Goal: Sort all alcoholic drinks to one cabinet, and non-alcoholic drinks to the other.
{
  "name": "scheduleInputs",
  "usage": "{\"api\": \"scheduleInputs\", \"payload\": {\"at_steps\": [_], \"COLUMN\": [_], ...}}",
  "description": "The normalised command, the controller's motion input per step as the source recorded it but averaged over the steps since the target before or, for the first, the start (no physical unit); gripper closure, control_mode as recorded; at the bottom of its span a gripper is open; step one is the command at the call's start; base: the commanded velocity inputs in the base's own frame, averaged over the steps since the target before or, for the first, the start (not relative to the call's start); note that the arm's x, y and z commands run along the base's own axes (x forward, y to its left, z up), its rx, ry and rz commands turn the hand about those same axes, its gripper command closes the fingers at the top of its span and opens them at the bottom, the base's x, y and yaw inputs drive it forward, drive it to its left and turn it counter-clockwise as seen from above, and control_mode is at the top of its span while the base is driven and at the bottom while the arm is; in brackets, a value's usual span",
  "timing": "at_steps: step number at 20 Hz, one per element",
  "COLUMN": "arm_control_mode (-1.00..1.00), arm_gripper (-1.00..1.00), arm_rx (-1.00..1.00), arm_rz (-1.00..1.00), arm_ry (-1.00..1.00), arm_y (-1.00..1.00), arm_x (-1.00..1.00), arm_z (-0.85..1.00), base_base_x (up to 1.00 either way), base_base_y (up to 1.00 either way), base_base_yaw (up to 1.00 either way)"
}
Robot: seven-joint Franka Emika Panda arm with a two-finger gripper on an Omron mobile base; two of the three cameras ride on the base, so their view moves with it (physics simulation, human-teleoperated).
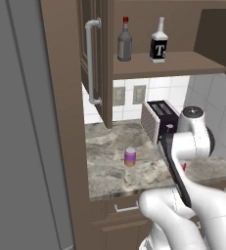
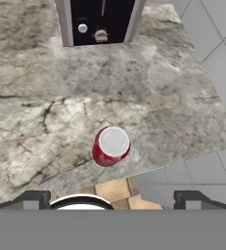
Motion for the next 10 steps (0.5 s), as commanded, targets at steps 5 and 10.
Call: {"api": "scheduleInputs", "payload": {"at_steps": [5,10], "arm_control_mode": [-1.0,-1.0], "arm_gripper": [-1.0,-1.0], "arm_rx": [0.02,0.0], "arm_rz": [0.0,0.0], "arm_ry": [0.08,0.01], "arm_y": [-0.05,-0.05], "arm_x": [0.0,0.0], "arm_z": [-0.75,-0.47], "base_base_x": [0.0,0.0], "base_base_y": [0.0,0.0], "base_base_yaw": [0.0,0.0]}}
